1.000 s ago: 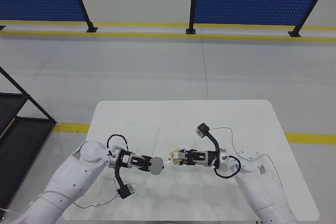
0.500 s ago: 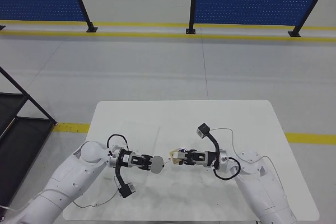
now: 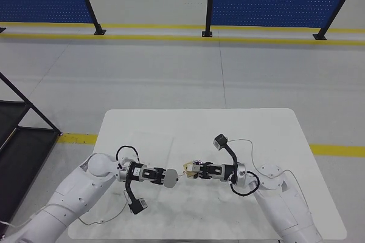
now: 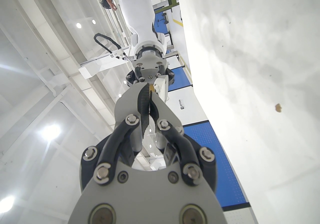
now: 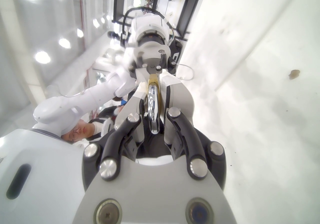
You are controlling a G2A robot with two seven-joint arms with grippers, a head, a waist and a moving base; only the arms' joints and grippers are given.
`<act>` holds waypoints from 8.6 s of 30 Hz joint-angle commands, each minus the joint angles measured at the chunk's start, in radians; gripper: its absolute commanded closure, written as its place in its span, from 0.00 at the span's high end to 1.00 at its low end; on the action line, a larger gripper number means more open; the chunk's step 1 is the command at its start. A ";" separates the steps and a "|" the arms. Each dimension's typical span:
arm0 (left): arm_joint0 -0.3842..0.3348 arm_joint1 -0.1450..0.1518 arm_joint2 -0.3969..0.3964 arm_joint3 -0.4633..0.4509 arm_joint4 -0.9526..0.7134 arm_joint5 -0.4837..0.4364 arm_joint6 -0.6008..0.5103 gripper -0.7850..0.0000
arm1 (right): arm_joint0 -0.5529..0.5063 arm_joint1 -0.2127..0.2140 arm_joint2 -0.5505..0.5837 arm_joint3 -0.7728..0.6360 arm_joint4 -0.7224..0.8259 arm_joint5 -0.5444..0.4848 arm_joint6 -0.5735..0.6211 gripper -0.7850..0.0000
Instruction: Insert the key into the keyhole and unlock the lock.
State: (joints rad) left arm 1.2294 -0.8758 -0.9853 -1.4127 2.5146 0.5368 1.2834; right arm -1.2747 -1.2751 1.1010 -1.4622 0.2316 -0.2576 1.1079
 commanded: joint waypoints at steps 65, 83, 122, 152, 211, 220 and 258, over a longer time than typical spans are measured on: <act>-0.071 0.026 0.119 0.043 -0.031 0.077 -0.078 0.00 | 0.021 0.038 -0.076 0.002 0.029 -0.018 -0.062 0.00; -0.100 0.016 0.148 0.069 -0.046 0.085 -0.085 0.00 | 0.028 0.044 -0.094 0.007 0.044 -0.024 -0.067 0.00; -0.125 0.004 0.155 0.105 -0.065 0.080 -0.081 1.00 | 0.035 0.058 -0.117 0.010 0.065 -0.037 -0.081 0.00; -0.085 0.070 0.023 0.101 -0.324 -0.560 0.159 1.00 | 0.023 0.063 -0.119 0.033 0.096 -0.053 -0.118 0.00; -0.314 0.205 0.583 0.039 -2.991 -1.549 -1.829 1.00 | 0.023 0.063 -0.119 0.033 0.096 -0.053 -0.118 0.00; -0.312 0.203 0.569 0.036 -2.950 -1.514 -1.808 1.00 | 0.023 0.063 -0.119 0.033 0.096 -0.053 -0.118 0.00; -0.200 0.173 0.420 -0.005 -2.982 -1.425 -1.935 0.20 | 0.023 0.063 -0.119 0.033 0.096 -0.053 -0.118 0.00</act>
State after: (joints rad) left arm 1.0291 -0.7007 -0.5629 -1.4178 -0.4686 -0.8907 -0.6473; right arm -1.2515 -1.2119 0.9823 -1.4291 0.3279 -0.3101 0.9901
